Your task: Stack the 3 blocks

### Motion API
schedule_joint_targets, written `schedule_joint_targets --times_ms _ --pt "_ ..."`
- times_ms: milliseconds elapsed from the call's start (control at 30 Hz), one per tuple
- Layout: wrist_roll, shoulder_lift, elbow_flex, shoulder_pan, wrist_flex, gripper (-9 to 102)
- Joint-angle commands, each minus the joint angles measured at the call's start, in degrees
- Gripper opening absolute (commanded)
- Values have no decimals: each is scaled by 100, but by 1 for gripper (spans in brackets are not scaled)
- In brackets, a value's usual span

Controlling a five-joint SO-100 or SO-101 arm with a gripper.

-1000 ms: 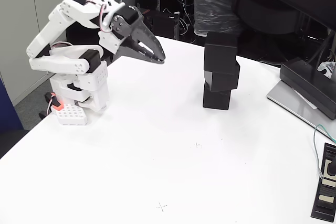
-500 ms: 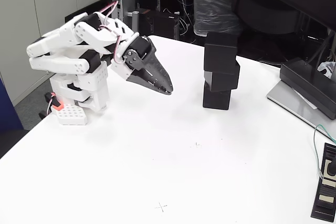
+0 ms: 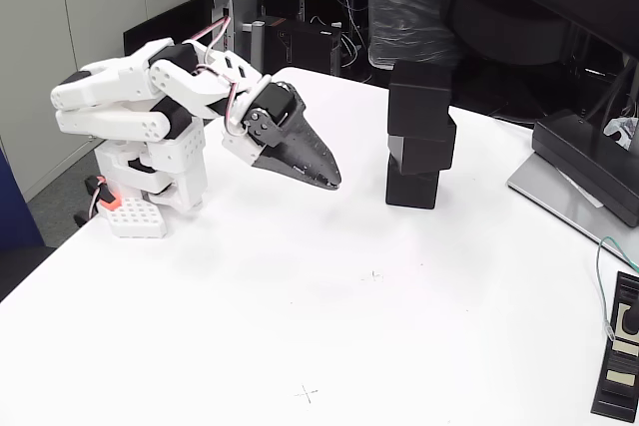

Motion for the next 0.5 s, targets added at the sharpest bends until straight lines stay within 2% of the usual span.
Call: schedule_joint_targets --times_ms 0,467 --pt "44 26 -26 -18 -97 -1" --pt "79 9 -26 9 -97 -1"
